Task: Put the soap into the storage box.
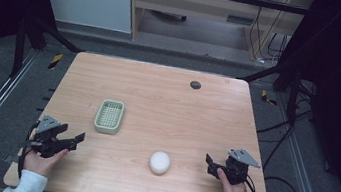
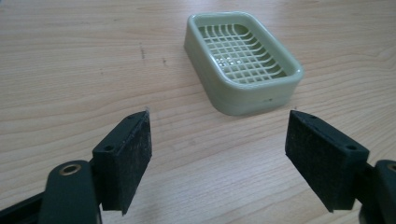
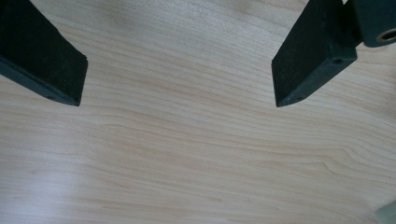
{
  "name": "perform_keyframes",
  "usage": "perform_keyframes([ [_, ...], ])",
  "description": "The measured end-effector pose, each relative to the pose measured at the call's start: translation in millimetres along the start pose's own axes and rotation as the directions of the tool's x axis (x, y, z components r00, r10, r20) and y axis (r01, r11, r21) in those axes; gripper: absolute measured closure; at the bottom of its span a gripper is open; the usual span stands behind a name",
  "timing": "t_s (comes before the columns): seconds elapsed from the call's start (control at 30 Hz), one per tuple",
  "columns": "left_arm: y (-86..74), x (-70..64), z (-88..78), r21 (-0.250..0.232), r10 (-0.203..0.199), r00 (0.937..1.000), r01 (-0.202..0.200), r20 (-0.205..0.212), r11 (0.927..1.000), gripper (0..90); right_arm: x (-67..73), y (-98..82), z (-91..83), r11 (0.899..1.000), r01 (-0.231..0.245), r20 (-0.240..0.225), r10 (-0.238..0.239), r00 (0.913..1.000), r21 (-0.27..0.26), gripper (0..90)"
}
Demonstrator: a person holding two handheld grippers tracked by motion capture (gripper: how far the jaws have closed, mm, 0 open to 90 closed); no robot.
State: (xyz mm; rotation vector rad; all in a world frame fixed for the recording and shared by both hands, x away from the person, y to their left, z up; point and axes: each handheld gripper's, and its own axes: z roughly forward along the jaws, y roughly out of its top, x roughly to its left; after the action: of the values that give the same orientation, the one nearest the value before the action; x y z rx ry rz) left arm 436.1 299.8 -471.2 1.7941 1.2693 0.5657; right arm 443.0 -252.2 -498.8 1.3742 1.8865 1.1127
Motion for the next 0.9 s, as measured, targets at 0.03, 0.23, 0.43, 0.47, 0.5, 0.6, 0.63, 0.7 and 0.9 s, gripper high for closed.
perform_keyframes([
  [0.03,0.8,-2.0,-0.1,-0.005,0.006,1.0000,-0.006,0.001,1.0000,22.6,0.0,0.1,-0.3,1.000,-0.006,-0.002,0.006,1.0000,0.004,3.9],
  [0.23,3.7,-12.9,-0.9,0.002,0.030,0.9994,-0.030,0.019,0.9995,23.1,-1.1,0.0,-0.2,1.000,-0.007,0.012,0.007,0.9999,0.004,3.9],
  [0.43,5.6,-20.4,-2.3,-0.007,0.042,0.9986,-0.042,0.033,0.9991,23.7,-0.7,-0.1,0.0,1.000,-0.009,0.014,0.009,0.9999,0.007,4.0],
  [0.47,6.2,-22.7,-2.3,-0.012,0.043,0.9983,-0.042,0.040,0.9990,23.8,-0.7,-0.1,-0.1,1.000,-0.008,0.014,0.008,0.9999,0.008,4.0],
  [0.5,6.5,-23.5,-2.2,-0.010,0.045,0.9981,-0.045,0.042,0.9989,23.9,-0.7,-0.2,0.0,1.000,-0.007,0.016,0.007,0.9999,0.009,4.0],
  [0.6,7.2,-26.5,-2.0,-0.006,0.049,0.9975,-0.049,0.051,0.9988,24.2,-1.1,-0.4,0.3,1.000,-0.001,0.019,0.001,0.9998,0.007,4.0],
  [0.63,7.7,-27.5,-2.1,-0.008,0.054,0.9972,-0.053,0.052,0.9985,24.2,-1.1,-0.4,0.2,1.000,-0.002,0.020,0.002,0.9998,0.007,4.0],
  [0.7,9.2,-29.7,-2.7,-0.011,0.058,0.9966,-0.058,0.058,0.9983,24.2,-1.1,-0.2,-0.2,1.000,-0.006,0.018,0.006,0.9998,0.007,4.0],
  [0.9,13.7,-34.4,-3.5,-0.017,0.070,0.9951,-0.069,0.071,0.9975,24.3,-1.5,-0.2,1.0,1.000,-0.007,0.029,0.007,0.9995,0.007,4.0],
])
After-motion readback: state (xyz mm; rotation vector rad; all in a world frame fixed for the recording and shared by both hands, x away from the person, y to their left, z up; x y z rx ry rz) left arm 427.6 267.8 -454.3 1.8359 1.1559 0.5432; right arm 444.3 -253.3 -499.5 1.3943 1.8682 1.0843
